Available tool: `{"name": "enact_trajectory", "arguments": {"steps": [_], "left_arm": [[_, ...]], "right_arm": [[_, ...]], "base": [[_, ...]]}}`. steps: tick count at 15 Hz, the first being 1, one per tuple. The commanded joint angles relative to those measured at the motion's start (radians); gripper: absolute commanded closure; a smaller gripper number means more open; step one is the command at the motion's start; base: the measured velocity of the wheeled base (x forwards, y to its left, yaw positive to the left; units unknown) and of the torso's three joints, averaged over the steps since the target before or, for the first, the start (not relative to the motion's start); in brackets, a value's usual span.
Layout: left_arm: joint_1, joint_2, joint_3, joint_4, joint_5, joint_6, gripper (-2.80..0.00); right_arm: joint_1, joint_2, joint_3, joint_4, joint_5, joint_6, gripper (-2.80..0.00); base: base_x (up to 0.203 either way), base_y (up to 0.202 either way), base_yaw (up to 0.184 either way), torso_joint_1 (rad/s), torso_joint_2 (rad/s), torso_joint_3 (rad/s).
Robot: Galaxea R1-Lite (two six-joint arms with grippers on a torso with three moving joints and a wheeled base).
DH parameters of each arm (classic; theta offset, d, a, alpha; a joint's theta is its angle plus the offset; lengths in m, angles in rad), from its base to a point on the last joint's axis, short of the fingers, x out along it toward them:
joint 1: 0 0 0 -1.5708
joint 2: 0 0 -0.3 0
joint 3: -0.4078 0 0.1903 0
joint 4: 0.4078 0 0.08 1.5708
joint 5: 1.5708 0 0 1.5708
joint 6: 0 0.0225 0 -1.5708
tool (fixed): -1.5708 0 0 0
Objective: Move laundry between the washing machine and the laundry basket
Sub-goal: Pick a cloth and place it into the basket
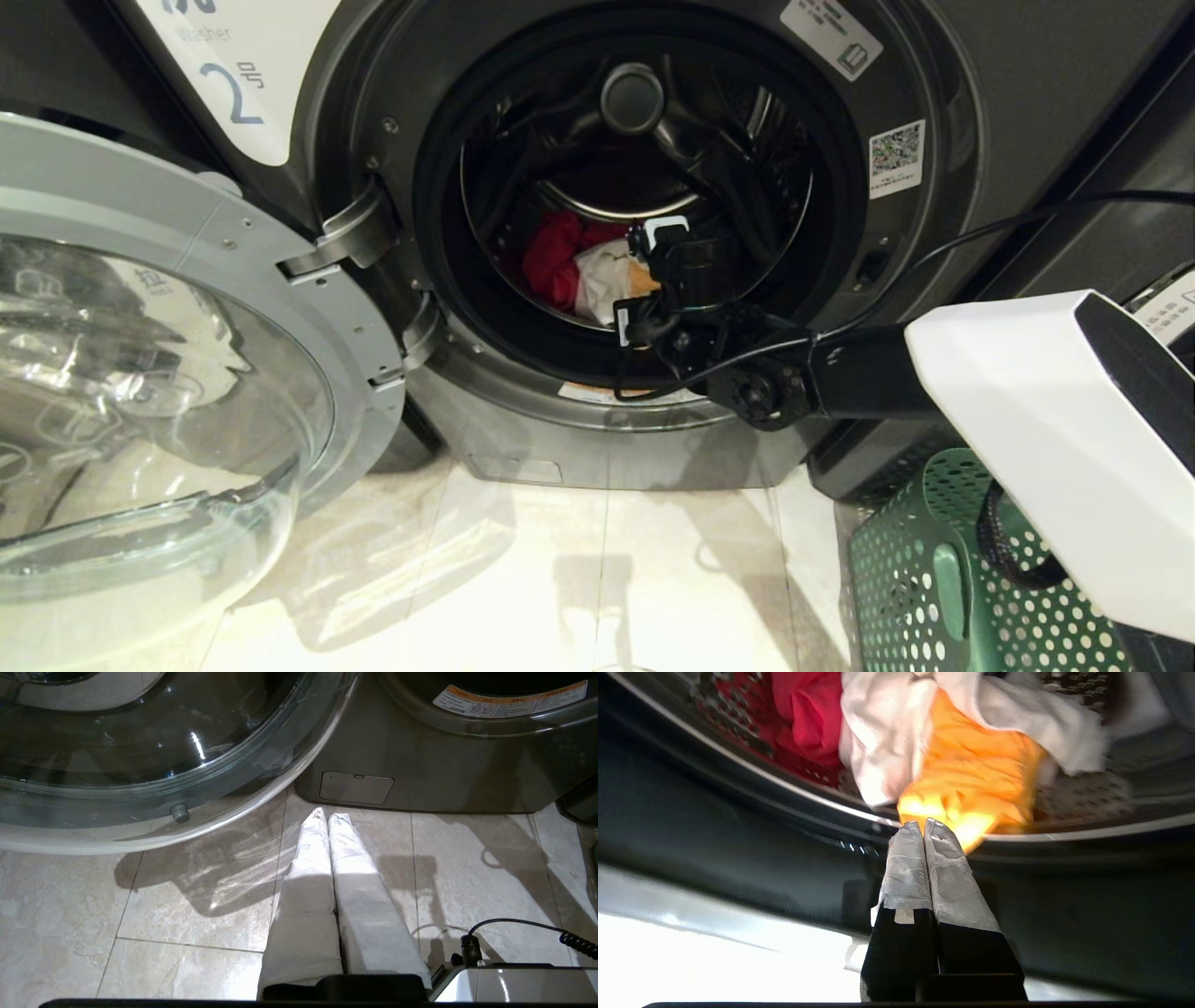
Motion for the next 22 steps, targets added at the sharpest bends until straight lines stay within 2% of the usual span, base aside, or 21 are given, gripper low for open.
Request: {"name": "enact_trajectory", "arguments": {"steps": [1, 4, 5, 8, 10, 13, 15, 17, 19, 20, 22], "left_arm": [[0.001, -0.001, 0.0, 0.0, 0.0, 0.0, 0.0], [0.001, -0.001, 0.0, 0.0, 0.0, 0.0, 0.0], [0.0, -0.001, 0.0, 0.0, 0.0, 0.0, 0.0], [0.001, -0.001, 0.0, 0.0, 0.0, 0.0, 0.0], [0.001, -0.001, 0.0, 0.0, 0.0, 0.0, 0.0], [-0.001, -0.001, 0.0, 0.0, 0.0, 0.0, 0.0], [0.001, -0.001, 0.0, 0.0, 0.0, 0.0, 0.0], [-0.001, -0.001, 0.0, 0.0, 0.0, 0.0, 0.0], [-0.001, -0.001, 0.0, 0.0, 0.0, 0.0, 0.0], [0.001, -0.001, 0.0, 0.0, 0.0, 0.0, 0.0], [0.001, -0.001, 0.0, 0.0, 0.0, 0.0, 0.0]], "right_arm": [[0.01, -0.114, 0.108, 0.001, -0.027, -0.022, 0.0], [0.015, -0.342, 0.37, 0.043, 0.004, -0.073, 0.0], [0.015, -0.44, 0.49, 0.068, 0.032, -0.081, -2.8], [0.017, -0.732, 0.791, 0.149, 0.086, -0.094, -2.8], [0.016, -0.925, 0.899, 0.284, 0.105, -0.087, -2.8], [-0.01, -1.202, 0.976, 0.708, 0.136, 0.0, -2.8], [-0.087, -1.382, 1.009, 0.985, 0.165, 0.043, -2.8], [-0.195, -1.535, 1.044, 1.178, 0.184, 0.071, -2.8], [-0.244, -1.645, 1.085, 1.299, 0.155, 0.152, -2.8], [-0.263, -1.687, 1.119, 1.321, 0.13, 0.195, 0.0], [-0.291, -1.754, 1.168, 1.328, 0.074, 0.235, 0.0]], "base": [[0.0, 0.0, 0.0, 0.0, 0.0, 0.0], [0.0, 0.0, 0.0, 0.0, 0.0, 0.0], [0.0, 0.0, 0.0, 0.0, 0.0, 0.0], [0.0, 0.0, 0.0, 0.0, 0.0, 0.0], [0.0, 0.0, 0.0, 0.0, 0.0, 0.0], [0.0, 0.0, 0.0, 0.0, 0.0, 0.0], [0.0, 0.0, 0.0, 0.0, 0.0, 0.0], [0.0, 0.0, 0.0, 0.0, 0.0, 0.0], [0.0, 0.0, 0.0, 0.0, 0.0, 0.0], [0.0, 0.0, 0.0, 0.0, 0.0, 0.0], [0.0, 0.0, 0.0, 0.0, 0.0, 0.0]]}}
